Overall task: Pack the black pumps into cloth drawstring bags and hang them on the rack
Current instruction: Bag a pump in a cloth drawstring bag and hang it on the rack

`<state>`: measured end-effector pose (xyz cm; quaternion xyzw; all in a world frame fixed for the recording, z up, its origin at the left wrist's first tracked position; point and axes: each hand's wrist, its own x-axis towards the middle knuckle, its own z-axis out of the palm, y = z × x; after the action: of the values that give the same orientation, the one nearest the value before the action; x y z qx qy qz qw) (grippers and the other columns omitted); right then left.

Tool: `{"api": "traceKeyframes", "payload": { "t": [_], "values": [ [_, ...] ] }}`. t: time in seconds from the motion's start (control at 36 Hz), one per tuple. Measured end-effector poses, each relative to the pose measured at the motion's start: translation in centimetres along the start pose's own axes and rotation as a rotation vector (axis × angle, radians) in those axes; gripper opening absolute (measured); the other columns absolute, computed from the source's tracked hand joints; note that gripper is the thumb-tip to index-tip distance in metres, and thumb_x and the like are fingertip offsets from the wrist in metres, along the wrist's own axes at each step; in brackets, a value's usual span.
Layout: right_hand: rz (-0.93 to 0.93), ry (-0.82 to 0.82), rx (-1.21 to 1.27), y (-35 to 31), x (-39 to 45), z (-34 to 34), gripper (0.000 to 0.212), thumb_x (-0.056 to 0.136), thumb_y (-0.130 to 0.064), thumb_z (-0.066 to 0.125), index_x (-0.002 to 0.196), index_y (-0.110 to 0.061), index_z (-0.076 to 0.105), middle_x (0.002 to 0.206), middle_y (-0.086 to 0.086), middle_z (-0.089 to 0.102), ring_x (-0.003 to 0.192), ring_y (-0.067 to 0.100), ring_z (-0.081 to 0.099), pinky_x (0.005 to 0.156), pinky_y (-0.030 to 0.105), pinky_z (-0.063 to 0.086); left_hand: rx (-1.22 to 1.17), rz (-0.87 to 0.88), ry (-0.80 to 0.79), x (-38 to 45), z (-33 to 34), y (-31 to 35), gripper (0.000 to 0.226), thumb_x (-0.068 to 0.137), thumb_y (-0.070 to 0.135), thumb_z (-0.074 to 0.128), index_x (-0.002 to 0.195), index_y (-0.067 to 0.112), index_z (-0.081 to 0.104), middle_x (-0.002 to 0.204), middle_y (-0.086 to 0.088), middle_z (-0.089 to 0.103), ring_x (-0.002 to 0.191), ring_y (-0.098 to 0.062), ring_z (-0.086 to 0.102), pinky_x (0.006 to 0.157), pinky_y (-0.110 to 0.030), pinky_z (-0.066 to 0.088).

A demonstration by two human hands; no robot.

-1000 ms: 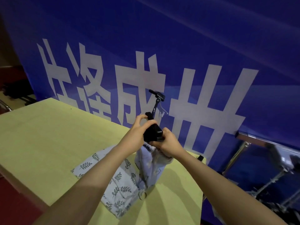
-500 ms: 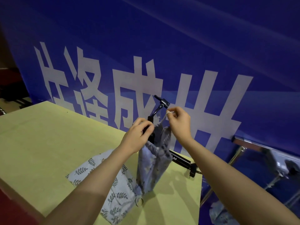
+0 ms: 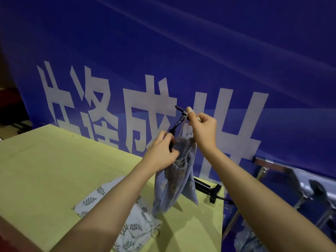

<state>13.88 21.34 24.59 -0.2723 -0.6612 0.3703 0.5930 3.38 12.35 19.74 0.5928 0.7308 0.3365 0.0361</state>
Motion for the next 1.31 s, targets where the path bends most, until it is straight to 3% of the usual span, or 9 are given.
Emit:
{"api": "traceKeyframes", "payload": {
  "t": [0.14,0.22,0.36,0.56,0.69,0.89,1.06,1.14,1.31],
  "values": [
    [-0.087,0.002,-0.060,-1.5,0.4,-1.6,0.047,0.090,-0.027,0.064,0.061,0.009,0.052,0.046,0.000,0.040,0.046,0.008,0.034,0.049,0.024,0.033,0.082,-0.009,-0.023,0.6,-0.5,2.0,0.020,0.086,0.030,0.049,0.103,0.022,0.043,0.115,0.004,0.040,0.093,-0.024,0.051,0.070,-0.035,0.039],
    [-0.237,0.031,-0.139,-2.3,0.6,-3.0,0.040,0.090,-0.022,0.064,0.065,0.007,0.055,0.052,0.014,0.050,0.049,0.016,0.040,0.049,0.028,0.034,0.052,-0.005,-0.044,0.7,-0.3,3.4,0.026,0.086,0.031,0.049,0.109,0.022,0.043,0.119,0.003,0.041,0.098,-0.026,0.052,0.074,-0.036,0.040],
    [-0.534,0.039,-0.522,-3.0,1.3,-5.3,0.041,0.091,-0.033,0.055,0.062,-0.004,0.055,0.053,0.005,0.051,0.046,0.017,0.041,0.042,0.032,0.033,0.011,0.003,-0.105,0.8,0.7,5.7,0.043,0.085,0.035,0.049,0.126,0.028,0.037,0.126,0.003,0.038,0.107,-0.029,0.053,0.083,-0.043,0.048],
    [-0.282,0.044,-0.388,-2.7,2.0,-9.6,0.041,0.087,-0.026,0.066,0.058,0.001,0.056,0.050,0.013,0.055,0.048,0.027,0.048,0.050,0.039,0.043,0.075,0.072,-0.189,0.4,3.5,8.7,0.051,0.088,0.032,0.047,0.137,0.026,0.033,0.130,0.000,0.035,0.108,-0.031,0.053,0.081,-0.044,0.050],
    [-0.109,0.014,-0.315,-2.1,0.8,-13.6,0.053,0.091,-0.031,0.061,0.050,-0.001,0.047,0.042,0.002,0.038,0.042,0.009,0.033,0.049,0.031,0.035,0.101,0.061,-0.276,0.2,6.3,11.3,0.049,0.089,0.030,0.047,0.137,0.025,0.035,0.134,-0.002,0.037,0.117,-0.031,0.048,0.090,-0.044,0.047],
    [0.058,-0.112,-0.296,-1.7,-0.6,-19.7,0.069,0.094,-0.044,0.053,0.060,0.016,0.050,0.049,0.014,0.041,0.046,0.020,0.037,0.061,0.045,0.050,0.140,0.008,-0.193,-1.9,12.0,17.6,0.061,0.086,0.068,0.033,0.121,0.020,0.050,0.126,-0.006,0.049,0.118,-0.028,0.048,0.091,-0.042,0.045],
    [0.092,-0.198,-0.159,-1.9,-1.8,-25.4,0.058,0.097,-0.034,0.050,0.046,-0.008,0.051,0.046,0.005,0.050,0.039,0.006,0.041,0.051,0.011,0.040,0.314,-0.067,-0.216,-1.9,15.1,24.1,0.052,0.094,0.056,0.031,0.127,0.017,0.043,0.125,-0.010,0.048,0.112,-0.030,0.054,0.088,-0.042,0.044],
    [0.092,-0.168,-0.078,-2.0,-2.3,-28.5,0.054,0.099,-0.029,0.048,0.050,-0.008,0.055,0.041,-0.001,0.045,0.038,0.006,0.036,0.061,0.016,0.049,0.345,-0.056,-0.243,-2.4,16.4,26.4,0.045,0.098,0.048,0.030,0.125,0.016,0.045,0.126,-0.009,0.047,0.112,-0.031,0.055,0.086,-0.041,0.044],
    [0.111,-0.123,0.013,-2.0,-3.7,-33.7,0.052,0.100,-0.027,0.048,0.052,-0.006,0.054,0.039,-0.004,0.042,0.039,0.008,0.037,0.048,0.021,0.037,0.372,-0.050,-0.305,-4.4,19.2,29.9,0.039,0.099,0.041,0.031,0.131,0.021,0.039,0.126,-0.011,0.042,0.114,-0.032,0.052,0.087,-0.043,0.045]
  ]
}}
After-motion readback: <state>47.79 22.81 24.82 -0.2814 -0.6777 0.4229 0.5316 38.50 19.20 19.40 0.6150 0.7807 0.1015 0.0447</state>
